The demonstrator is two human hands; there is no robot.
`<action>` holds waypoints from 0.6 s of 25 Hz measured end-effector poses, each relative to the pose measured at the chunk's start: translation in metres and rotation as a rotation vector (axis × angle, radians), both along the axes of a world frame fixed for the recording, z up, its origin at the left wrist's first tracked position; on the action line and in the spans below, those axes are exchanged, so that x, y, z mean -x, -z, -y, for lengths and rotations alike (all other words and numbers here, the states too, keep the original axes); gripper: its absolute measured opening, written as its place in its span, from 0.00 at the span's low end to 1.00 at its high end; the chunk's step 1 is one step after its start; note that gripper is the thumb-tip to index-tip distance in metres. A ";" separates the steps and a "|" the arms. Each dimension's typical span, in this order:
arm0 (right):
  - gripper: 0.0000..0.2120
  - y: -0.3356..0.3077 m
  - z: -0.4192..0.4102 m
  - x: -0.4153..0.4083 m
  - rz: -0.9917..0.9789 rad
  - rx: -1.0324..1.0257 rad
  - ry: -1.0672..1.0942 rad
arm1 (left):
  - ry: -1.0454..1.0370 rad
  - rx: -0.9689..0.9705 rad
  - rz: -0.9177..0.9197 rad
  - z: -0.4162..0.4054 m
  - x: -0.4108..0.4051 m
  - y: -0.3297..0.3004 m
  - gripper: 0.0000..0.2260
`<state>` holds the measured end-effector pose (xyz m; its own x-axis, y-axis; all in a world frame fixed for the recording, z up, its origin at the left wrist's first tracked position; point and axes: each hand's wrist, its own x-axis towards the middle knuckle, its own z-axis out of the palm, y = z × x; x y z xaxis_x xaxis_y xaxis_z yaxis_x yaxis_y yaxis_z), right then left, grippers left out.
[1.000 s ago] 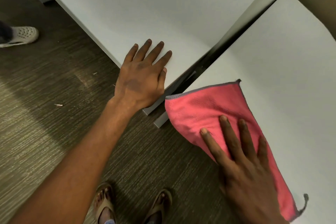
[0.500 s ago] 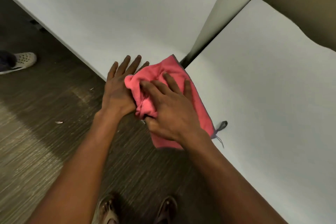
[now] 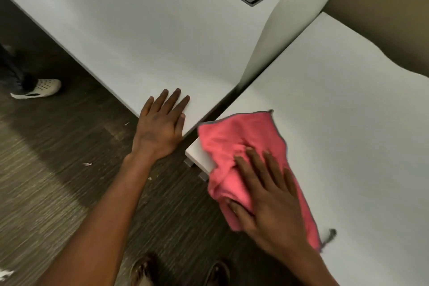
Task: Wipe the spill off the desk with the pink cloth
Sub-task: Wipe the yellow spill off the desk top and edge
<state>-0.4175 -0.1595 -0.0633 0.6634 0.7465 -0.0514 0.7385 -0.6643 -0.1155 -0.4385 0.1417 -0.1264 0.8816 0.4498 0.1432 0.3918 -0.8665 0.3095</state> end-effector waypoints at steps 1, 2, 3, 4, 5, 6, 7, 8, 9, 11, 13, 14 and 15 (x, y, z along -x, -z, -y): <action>0.40 -0.002 0.006 -0.005 -0.012 0.018 0.052 | -0.005 -0.010 0.018 0.003 0.000 -0.001 0.25; 0.44 -0.003 0.003 -0.010 -0.027 0.033 0.086 | -0.008 -0.019 0.027 0.004 0.000 -0.001 0.25; 0.46 -0.005 -0.006 -0.016 -0.045 0.028 0.113 | -0.015 -0.024 0.029 0.005 0.000 0.000 0.25; 0.47 -0.005 -0.019 -0.022 -0.067 0.012 0.133 | -0.028 -0.024 0.030 0.004 0.000 0.000 0.24; 0.46 -0.005 -0.035 -0.028 -0.085 -0.010 0.147 | -0.040 -0.023 0.032 0.004 0.000 0.000 0.24; 0.46 -0.004 -0.051 -0.035 -0.088 -0.027 0.151 | -0.047 -0.017 0.042 0.005 -0.001 0.001 0.24; 0.44 -0.003 -0.067 -0.042 -0.080 -0.040 0.137 | -0.047 -0.016 0.056 0.006 -0.002 0.001 0.24; 0.42 -0.002 -0.083 -0.045 -0.070 -0.045 0.109 | -0.042 -0.020 0.063 0.007 -0.002 0.002 0.24; 0.39 -0.001 -0.098 -0.046 -0.067 -0.051 0.073 | -0.035 -0.022 0.062 0.007 -0.002 0.003 0.24; 0.32 -0.001 -0.123 -0.041 -0.072 -0.061 -0.018 | -0.027 -0.018 0.047 0.004 -0.002 0.003 0.24; 0.23 -0.001 -0.135 -0.032 -0.020 -0.072 -0.160 | -0.040 -0.026 0.042 0.003 -0.002 0.002 0.24; 0.19 0.000 -0.137 -0.029 0.004 -0.083 -0.218 | -0.043 -0.030 0.044 0.003 -0.002 0.002 0.23; 0.16 0.001 -0.137 -0.028 0.008 -0.094 -0.260 | -0.039 -0.030 0.047 0.003 -0.001 0.003 0.23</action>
